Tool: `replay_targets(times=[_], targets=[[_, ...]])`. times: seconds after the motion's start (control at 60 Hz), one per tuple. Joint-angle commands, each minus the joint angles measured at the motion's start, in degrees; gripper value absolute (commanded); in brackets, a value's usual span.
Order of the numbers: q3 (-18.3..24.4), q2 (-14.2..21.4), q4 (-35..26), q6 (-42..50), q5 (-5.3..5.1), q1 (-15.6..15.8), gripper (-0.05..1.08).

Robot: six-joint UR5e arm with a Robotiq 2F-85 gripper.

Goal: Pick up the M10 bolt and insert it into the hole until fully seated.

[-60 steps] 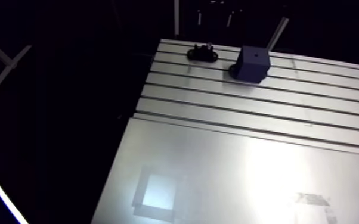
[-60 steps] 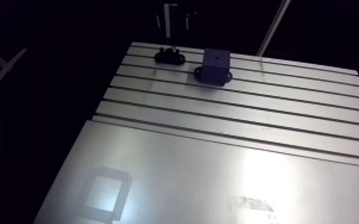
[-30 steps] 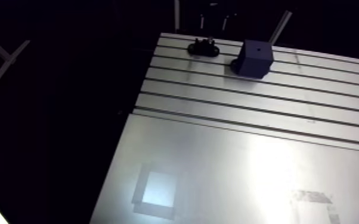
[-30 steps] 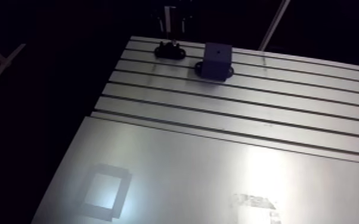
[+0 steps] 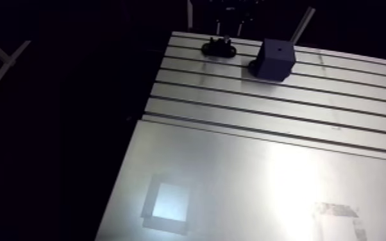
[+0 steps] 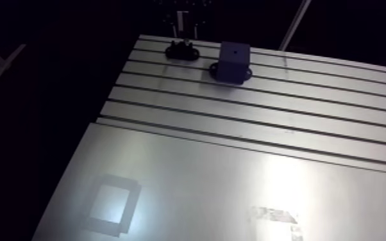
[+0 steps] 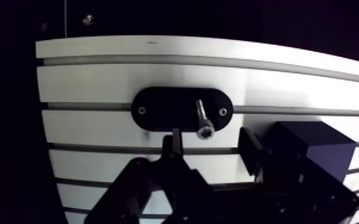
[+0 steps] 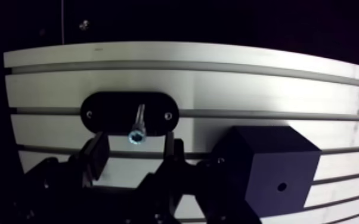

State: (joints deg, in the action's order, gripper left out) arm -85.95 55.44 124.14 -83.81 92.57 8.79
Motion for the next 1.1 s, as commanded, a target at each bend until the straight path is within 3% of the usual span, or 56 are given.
replay_targets(times=[0.017,1.1], targets=[[-0.13,-0.56,0.01,0.01,0.02,0.00,0.42],[-0.58,-1.24,3.09,-0.87,-0.42,0.00,0.48]])
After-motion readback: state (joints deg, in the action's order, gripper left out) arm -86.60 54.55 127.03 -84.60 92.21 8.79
